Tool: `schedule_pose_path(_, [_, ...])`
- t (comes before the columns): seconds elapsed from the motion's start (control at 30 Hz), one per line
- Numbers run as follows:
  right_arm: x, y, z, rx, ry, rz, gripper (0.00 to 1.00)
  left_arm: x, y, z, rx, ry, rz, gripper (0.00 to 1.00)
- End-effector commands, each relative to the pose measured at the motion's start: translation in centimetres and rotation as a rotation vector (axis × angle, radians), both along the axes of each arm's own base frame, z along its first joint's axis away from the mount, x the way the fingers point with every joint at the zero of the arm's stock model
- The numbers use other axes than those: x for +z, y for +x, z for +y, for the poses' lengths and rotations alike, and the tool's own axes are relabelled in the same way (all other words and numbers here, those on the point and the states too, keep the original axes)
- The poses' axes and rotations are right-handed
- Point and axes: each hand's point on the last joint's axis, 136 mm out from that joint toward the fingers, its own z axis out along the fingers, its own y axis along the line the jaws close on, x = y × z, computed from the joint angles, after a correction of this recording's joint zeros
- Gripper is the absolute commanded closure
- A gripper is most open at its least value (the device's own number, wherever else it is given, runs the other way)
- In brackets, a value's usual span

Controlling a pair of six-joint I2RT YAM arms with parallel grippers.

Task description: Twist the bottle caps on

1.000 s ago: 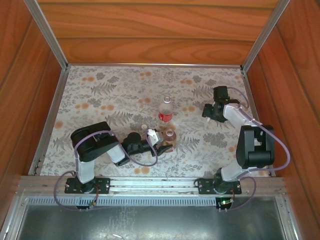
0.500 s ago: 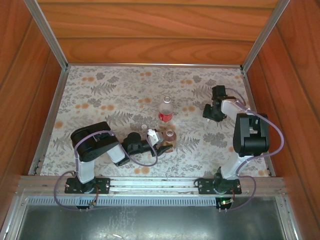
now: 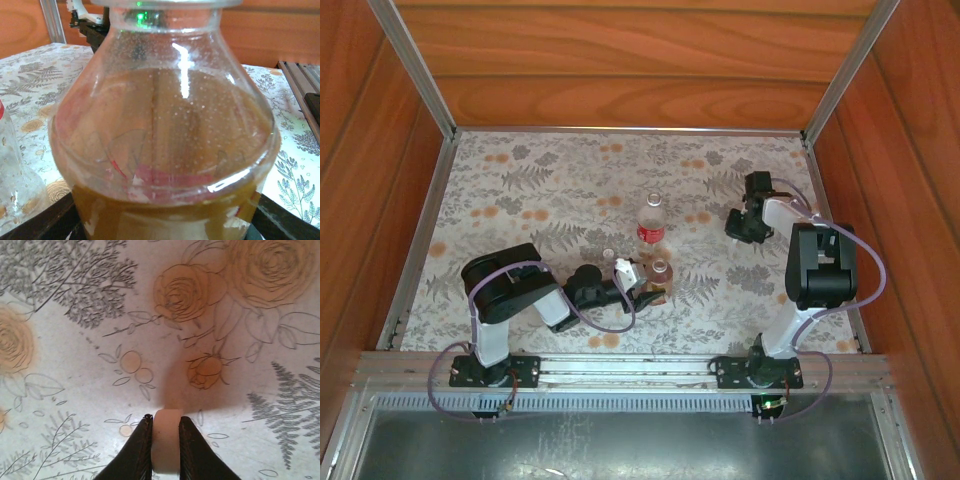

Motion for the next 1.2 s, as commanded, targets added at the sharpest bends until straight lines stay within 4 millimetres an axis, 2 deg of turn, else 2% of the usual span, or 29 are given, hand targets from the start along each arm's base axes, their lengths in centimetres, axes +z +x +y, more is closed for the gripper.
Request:
schedule_pose_path(0.0, [1.4, 0.2, 1.8, 0.028, 0.116, -0.033, 0.86, -2.5, -1.2, 0.7, -0.025, 0.083, 0.044, 0.34])
schedule_pose_path(0.3, [3.5, 0.1, 8.5, 0.085, 0.526, -0.086, 0.87, -2.6, -1.3, 1.6, -0.002, 0.095, 0.047, 0.34])
schedule_pose_path(0.43, [2.9, 0.1, 9.9, 0.079, 0.632, -0.078, 0.88, -2.7, -1.3, 1.6, 0.001, 0.094, 0.052, 0.34])
schedule_pose_path(0.57, [1.3, -0.1, 10.0, 0.071, 0.649, -0.038, 0.88, -2.4, -1.2, 1.5, 0.002, 0.086, 0.05, 0.34])
schedule_pose_path(0.7, [-0.1, -0.3, 9.3, 0.069, 0.603, -0.026, 0.87, -2.2, -1.1, 1.3, 0.003, 0.081, 0.05, 0.34])
schedule_pose_path(0.9, [-0.2, -0.3, 8.7, 0.053, 0.591, -0.023, 0.86, -2.1, -1.0, 1.2, 0.0, 0.078, 0.048, 0.34])
schedule_pose_path(1.0, [-0.3, -0.7, 8.2, 0.04, 0.556, 0.002, 0.79, -2.0, -1.0, 1.2, 0.001, 0.076, 0.048, 0.34])
schedule_pose_path(1.17, [-0.6, -1.3, 7.1, 0.012, 0.508, 0.021, 0.74, -2.2, -1.2, 1.4, 0.002, 0.083, 0.051, 0.34])
